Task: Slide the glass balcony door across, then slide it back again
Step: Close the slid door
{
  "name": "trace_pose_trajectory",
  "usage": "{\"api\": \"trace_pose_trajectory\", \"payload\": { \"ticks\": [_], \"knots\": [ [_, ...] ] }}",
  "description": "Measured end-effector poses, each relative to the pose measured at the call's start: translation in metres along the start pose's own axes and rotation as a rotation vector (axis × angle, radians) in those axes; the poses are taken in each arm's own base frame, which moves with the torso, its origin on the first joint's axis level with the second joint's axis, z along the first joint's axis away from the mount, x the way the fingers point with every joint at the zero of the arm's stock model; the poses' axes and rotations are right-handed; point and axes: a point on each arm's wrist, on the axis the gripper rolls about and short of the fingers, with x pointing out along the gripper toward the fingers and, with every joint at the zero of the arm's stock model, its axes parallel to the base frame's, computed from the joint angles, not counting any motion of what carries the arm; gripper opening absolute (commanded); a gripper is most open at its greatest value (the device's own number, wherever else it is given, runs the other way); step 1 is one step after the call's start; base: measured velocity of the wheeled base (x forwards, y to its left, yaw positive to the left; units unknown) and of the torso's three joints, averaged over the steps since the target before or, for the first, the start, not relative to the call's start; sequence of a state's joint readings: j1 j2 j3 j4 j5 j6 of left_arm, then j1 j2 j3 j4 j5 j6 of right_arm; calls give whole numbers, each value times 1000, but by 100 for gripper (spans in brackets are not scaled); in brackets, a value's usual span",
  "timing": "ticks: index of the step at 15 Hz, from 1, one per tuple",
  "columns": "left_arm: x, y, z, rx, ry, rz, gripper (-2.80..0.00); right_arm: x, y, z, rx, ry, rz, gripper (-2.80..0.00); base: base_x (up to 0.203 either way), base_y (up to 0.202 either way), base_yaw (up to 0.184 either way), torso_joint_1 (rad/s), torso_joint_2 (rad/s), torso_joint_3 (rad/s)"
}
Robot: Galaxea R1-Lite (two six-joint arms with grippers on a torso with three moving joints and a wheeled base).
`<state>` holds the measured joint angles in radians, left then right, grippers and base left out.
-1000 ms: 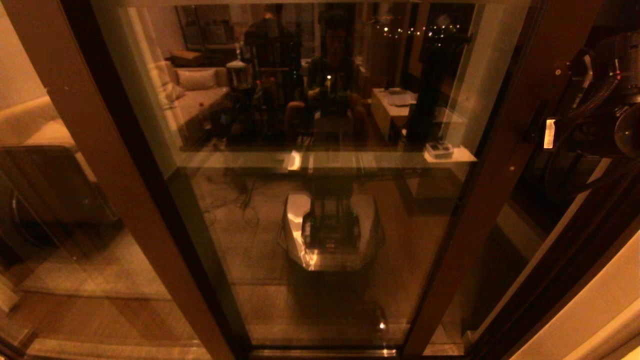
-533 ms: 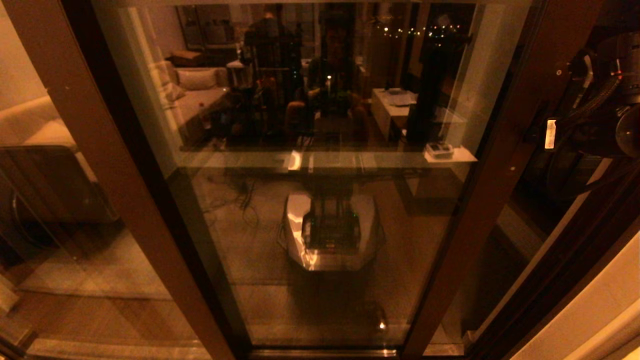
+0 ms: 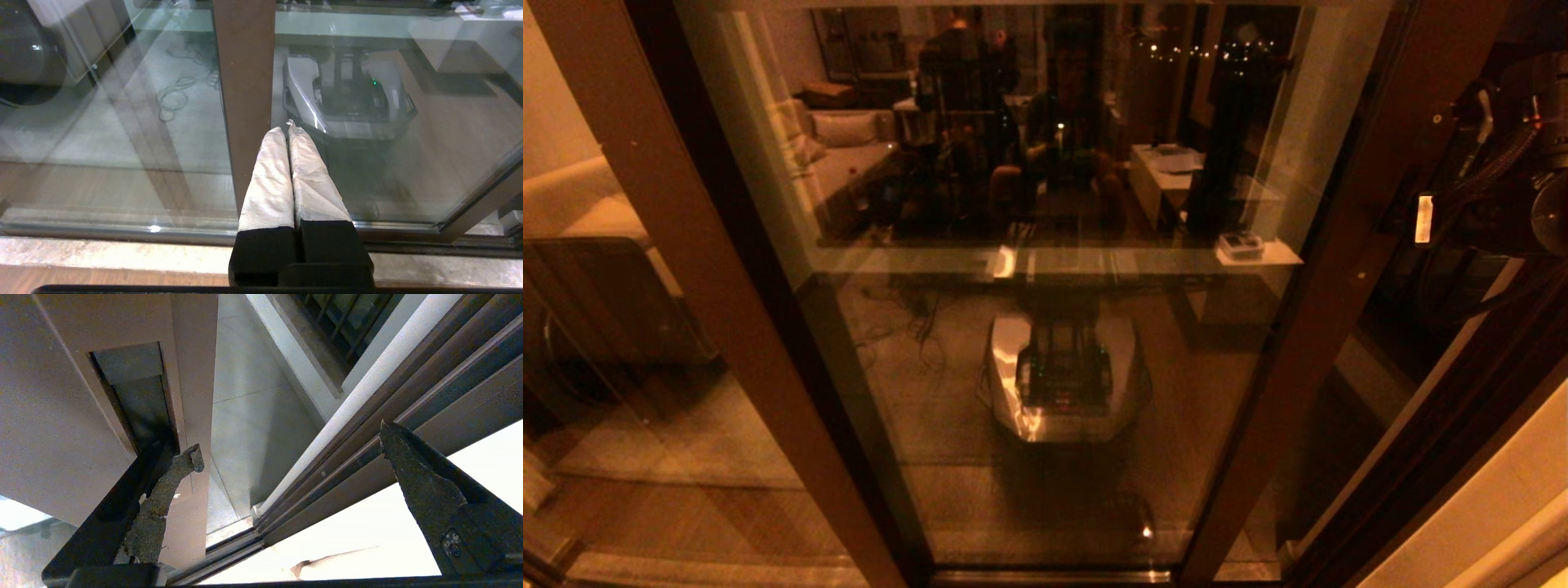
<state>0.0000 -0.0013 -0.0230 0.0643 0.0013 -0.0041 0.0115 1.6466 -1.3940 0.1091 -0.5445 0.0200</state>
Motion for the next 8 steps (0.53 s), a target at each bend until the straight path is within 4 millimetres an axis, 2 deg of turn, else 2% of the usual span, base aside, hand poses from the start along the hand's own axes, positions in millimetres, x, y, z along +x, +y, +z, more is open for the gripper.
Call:
{"api": "trace_pose_trajectory", "payload": {
  "ticks": [8],
  "knots": [
    [0,0,0,0,0,0,-280,2,-4,0,-1,3,-13,0,0,0,0,0,0,0]
  ]
}}
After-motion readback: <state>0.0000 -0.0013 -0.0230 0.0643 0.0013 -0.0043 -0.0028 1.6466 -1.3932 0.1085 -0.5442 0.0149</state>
